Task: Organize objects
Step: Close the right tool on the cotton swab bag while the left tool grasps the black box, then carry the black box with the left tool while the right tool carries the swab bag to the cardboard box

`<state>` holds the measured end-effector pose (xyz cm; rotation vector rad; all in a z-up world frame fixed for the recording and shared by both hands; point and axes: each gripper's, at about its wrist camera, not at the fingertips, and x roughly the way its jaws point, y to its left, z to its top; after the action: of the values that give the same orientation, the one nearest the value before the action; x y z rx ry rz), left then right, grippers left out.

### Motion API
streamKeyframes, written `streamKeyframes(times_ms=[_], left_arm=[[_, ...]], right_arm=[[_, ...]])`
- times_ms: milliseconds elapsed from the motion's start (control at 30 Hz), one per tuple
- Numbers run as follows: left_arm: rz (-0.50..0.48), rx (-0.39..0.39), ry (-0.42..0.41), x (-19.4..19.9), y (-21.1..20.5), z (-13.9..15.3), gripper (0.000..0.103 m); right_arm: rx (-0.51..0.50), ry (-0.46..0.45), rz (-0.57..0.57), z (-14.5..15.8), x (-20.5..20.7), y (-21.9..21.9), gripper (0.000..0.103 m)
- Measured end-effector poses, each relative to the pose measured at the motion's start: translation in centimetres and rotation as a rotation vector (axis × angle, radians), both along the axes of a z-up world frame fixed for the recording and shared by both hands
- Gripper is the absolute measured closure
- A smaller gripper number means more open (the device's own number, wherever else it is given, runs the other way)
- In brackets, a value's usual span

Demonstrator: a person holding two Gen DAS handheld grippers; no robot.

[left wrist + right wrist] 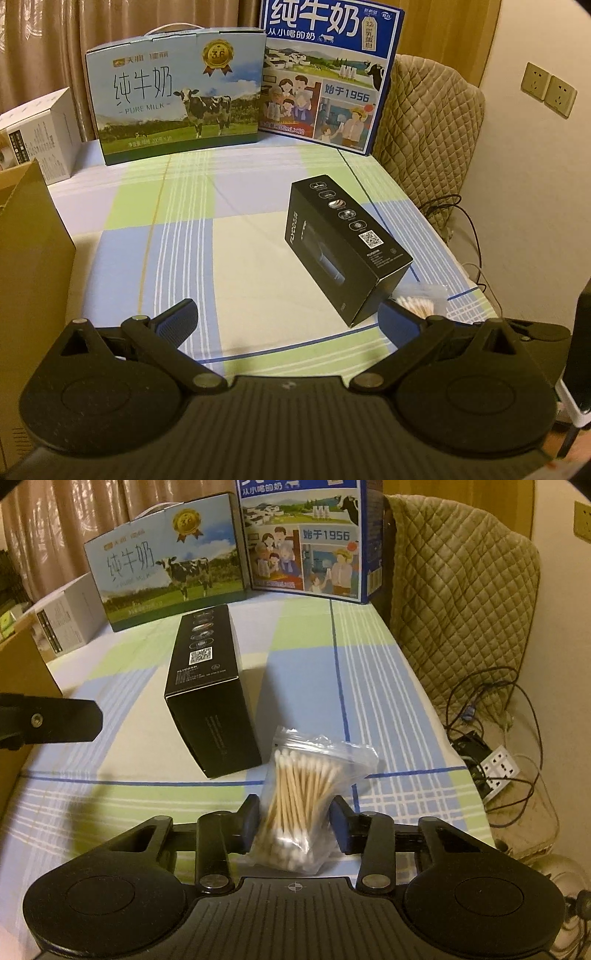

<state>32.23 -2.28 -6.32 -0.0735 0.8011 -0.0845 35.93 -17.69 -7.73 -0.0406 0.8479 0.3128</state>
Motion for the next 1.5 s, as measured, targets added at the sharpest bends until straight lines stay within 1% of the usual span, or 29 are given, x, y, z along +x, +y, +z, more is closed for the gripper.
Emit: streamKeyframes(times_ms=[33, 133, 367, 433, 500, 567, 767, 833, 933, 967, 1000, 1033, 1067, 1100, 1167, 1233, 1300, 1400, 1500], left_arm=[[0.002, -0.002, 0.002, 0.1, 0.0, -0.1, 0.001], [0.001, -0.009, 0.007, 0.4, -0.1, -0.4, 0.001], [-0.016, -0.034, 0.009, 1.4, -0.7, -0.8, 0.001], [-0.021, -0.043, -0.004, 1.6, -0.9, -0.7, 0.001], [-0.02, -0.047, -0.009, 1.9, -0.9, -0.6, 0.001], [-0.021, -0.046, -0.013, 2.4, -1.1, -0.6, 0.001], [-0.052, -0.035, -0.026, 4.1, -2.3, -0.9, 0.002], [-0.066, -0.044, -0.015, 4.9, -2.9, -1.2, 0.009], [-0.063, -0.062, 0.01, 6.2, -3.4, -1.8, 0.015], [-0.061, -0.068, 0.015, 6.5, -3.5, -2.0, 0.019], [-0.059, -0.068, 0.022, 6.8, -3.7, -2.2, 0.025], [-0.058, -0.07, 0.029, 7.0, -3.7, -2.3, 0.034], [-0.058, -0.07, 0.037, 7.1, -3.8, -2.5, 0.038], [-0.065, -0.066, 0.053, 7.2, -3.8, -2.7, 0.053], [-0.069, -0.044, 0.067, 6.8, -3.9, -2.6, 0.061], [-0.073, -0.025, 0.08, 6.0, -3.8, -2.3, 0.064], [-0.071, -0.032, 0.108, 4.8, -3.5, -2.1, 0.064], [-0.096, -0.017, 0.142, 2.0, -3.3, -1.8, 0.065], [-0.106, -0.031, 0.173, -1.0, -2.7, -1.5, 0.065]], right_arm=[[-0.005, -0.002, 0.001, 0.0, 0.0, 0.0, 0.074], [0.008, -0.002, -0.01, 0.3, 0.0, -0.2, 0.084], [0.052, -0.065, -0.012, 1.8, -0.1, -0.3, 0.085], [0.07, -0.061, 0.007, 1.8, 0.1, -0.3, 0.084], [0.098, -0.048, 0.057, 1.8, 0.1, -0.1, 0.085], [0.114, -0.045, 0.085, 2.0, -0.1, 0.1, 0.085], [0.117, -0.036, 0.068, 1.9, -0.1, 0.1, 0.085], [0.112, -0.024, 0.053, 1.7, 0.0, -0.1, 0.085], [0.096, -0.009, 0.016, 1.5, -0.1, -0.6, 0.085], [0.097, -0.005, 0.006, 1.5, -0.1, -0.8, 0.085], [0.096, -0.001, -0.003, 1.4, 0.0, -1.0, 0.085], [0.094, 0.003, -0.011, 1.4, 0.0, -1.2, 0.085], [0.094, 0.005, -0.017, 1.4, 0.1, -1.4, 0.085], [0.094, 0.007, -0.024, 1.4, 0.2, -1.5, 0.085], [0.098, 0.009, -0.03, 1.4, 0.3, -1.7, 0.085], [0.103, 0.012, -0.033, 1.4, 0.2, -1.9, 0.085], [0.107, 0.017, -0.035, 1.5, 0.2, -1.9, 0.085], [0.11, 0.021, -0.034, 1.8, -0.4, -1.8, 0.085], [0.105, 0.027, -0.026, 2.3, -1.7, -1.7, 0.085]])
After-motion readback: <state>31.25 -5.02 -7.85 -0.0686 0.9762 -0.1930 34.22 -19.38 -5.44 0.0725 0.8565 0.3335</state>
